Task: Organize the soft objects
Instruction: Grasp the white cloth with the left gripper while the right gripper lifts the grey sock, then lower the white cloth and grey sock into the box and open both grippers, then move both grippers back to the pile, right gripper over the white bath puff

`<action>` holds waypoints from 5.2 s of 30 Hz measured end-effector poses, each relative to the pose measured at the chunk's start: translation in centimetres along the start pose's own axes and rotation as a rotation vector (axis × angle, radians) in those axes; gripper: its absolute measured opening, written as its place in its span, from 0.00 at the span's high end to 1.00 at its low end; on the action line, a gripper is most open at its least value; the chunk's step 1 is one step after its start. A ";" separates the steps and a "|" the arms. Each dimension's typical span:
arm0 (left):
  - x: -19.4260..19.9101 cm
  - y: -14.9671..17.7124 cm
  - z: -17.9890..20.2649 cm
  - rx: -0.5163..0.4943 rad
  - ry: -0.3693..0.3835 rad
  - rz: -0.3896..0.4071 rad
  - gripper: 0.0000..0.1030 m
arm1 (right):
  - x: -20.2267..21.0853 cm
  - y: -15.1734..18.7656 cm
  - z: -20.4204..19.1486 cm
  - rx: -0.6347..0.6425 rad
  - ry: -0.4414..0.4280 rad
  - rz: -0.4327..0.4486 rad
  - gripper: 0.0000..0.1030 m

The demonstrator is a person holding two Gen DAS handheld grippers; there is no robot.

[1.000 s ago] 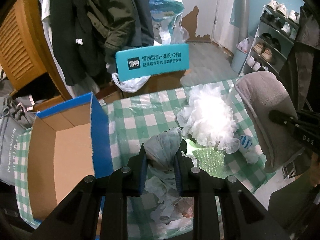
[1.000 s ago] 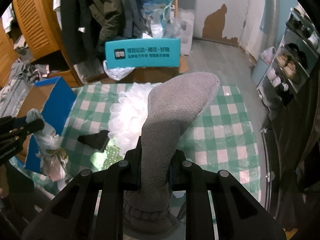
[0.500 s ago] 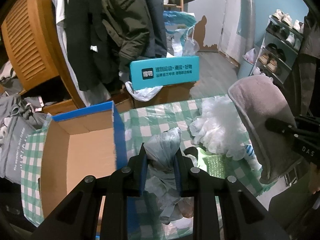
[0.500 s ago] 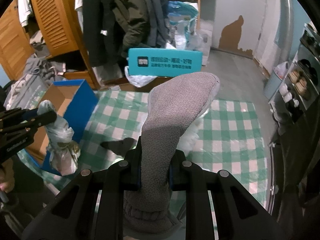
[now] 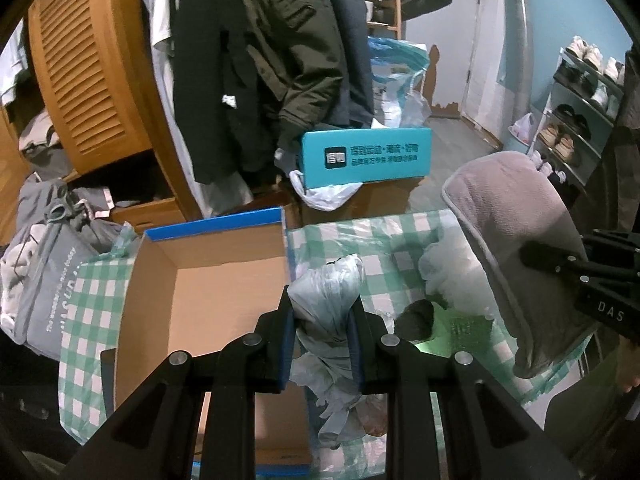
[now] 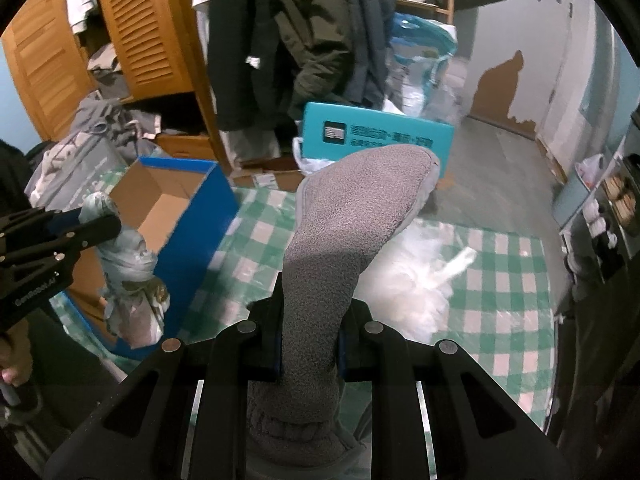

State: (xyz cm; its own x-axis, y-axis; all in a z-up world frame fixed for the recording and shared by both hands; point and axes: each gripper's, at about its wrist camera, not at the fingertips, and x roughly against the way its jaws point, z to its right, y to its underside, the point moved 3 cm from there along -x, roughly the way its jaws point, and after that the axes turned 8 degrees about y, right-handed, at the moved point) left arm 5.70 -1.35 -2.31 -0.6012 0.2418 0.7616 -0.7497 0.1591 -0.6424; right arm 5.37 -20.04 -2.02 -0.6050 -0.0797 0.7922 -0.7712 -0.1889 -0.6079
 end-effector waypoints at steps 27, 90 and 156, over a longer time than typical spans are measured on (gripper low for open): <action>1.2 2.4 -10.5 0.132 -0.127 -0.010 0.78 | -3.2 -4.7 -12.9 0.144 -0.141 -0.028 0.84; -0.6 1.5 -8.2 0.028 -0.206 -0.041 0.28 | -6.8 -3.2 -10.8 0.072 -0.038 -0.120 0.29; -20.9 3.7 10.2 -0.156 0.130 -0.473 0.16 | -11.9 2.9 8.6 -0.255 0.132 -0.262 0.28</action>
State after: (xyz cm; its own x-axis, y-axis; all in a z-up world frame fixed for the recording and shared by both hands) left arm 12.64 -15.55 -19.70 -0.1598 0.2242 0.9613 -0.8754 0.4179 -0.2430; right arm 12.02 -28.01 -12.71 -0.3889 0.0682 0.9188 -0.9172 0.0649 -0.3930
